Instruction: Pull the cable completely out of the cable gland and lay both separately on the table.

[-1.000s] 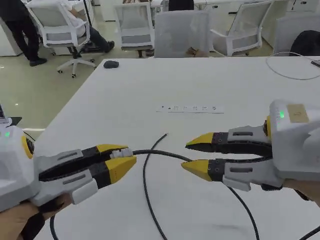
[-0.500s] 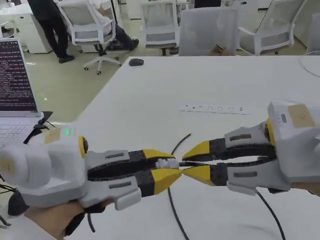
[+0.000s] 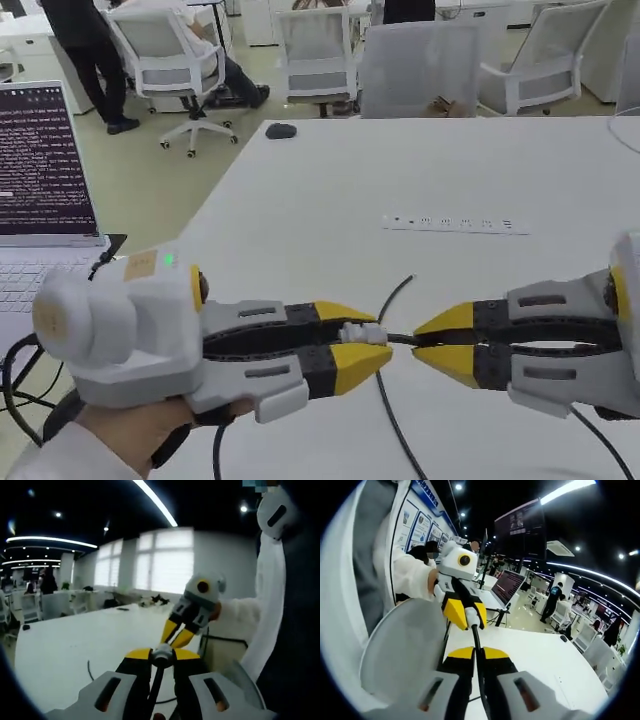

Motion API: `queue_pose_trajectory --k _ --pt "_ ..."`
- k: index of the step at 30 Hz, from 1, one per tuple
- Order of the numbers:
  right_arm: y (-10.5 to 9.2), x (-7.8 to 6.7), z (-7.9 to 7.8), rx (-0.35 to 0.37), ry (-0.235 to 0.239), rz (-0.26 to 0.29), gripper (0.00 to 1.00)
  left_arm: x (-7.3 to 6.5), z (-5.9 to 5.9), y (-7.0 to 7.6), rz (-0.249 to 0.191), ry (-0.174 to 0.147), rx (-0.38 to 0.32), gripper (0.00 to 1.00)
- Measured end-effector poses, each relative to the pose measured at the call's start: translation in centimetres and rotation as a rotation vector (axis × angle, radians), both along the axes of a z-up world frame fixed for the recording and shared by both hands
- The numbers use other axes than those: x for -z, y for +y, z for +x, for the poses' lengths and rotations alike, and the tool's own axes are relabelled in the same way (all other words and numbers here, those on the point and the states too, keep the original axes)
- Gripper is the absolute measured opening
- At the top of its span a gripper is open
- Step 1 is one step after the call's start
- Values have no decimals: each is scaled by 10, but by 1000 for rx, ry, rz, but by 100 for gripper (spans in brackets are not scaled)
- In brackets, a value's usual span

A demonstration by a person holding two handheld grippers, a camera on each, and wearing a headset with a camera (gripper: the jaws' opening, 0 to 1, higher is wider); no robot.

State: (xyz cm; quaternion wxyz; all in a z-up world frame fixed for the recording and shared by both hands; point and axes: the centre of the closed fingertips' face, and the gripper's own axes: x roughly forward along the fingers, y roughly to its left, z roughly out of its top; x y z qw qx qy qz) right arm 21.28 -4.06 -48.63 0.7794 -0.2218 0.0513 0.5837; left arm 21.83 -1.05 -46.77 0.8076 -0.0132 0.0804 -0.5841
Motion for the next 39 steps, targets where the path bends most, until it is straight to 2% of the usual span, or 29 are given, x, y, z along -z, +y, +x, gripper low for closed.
queue_pose_trajectory --k 1,9,16,20,24,29,31,33,36,39 --pt "-2 1 3 17 2 -8 4 -2 1 5 -14 0 -4 17" --pt "-10 7 11 79 21 -31 3 -11 9 26 -22 -31 -9 17" --pt "-15 16 14 116 45 -54 3 -11 14 46 -31 -35 -45 17" --pt "-15 20 12 124 57 -56 4 -8 14 51 -15 -39 -50 17" --pt "-10 23 11 121 57 -73 4 -9 11 51 -21 -31 -40 17" --pt "-8 25 12 118 93 -78 5 -13 9 50 -16 -33 -19 17" --pt "-6 22 15 123 85 -71 13 -14 9 50 -9 -41 -14 17" --pt "0 14 15 111 86 -40 18 -13 11 50 4 -46 -18 17" --pt "13 -4 17 77 55 -3 19 -11 11 47 18 -52 -15 17" --pt "27 -13 17 34 35 11 21 -11 9 43 13 -52 -5 17"
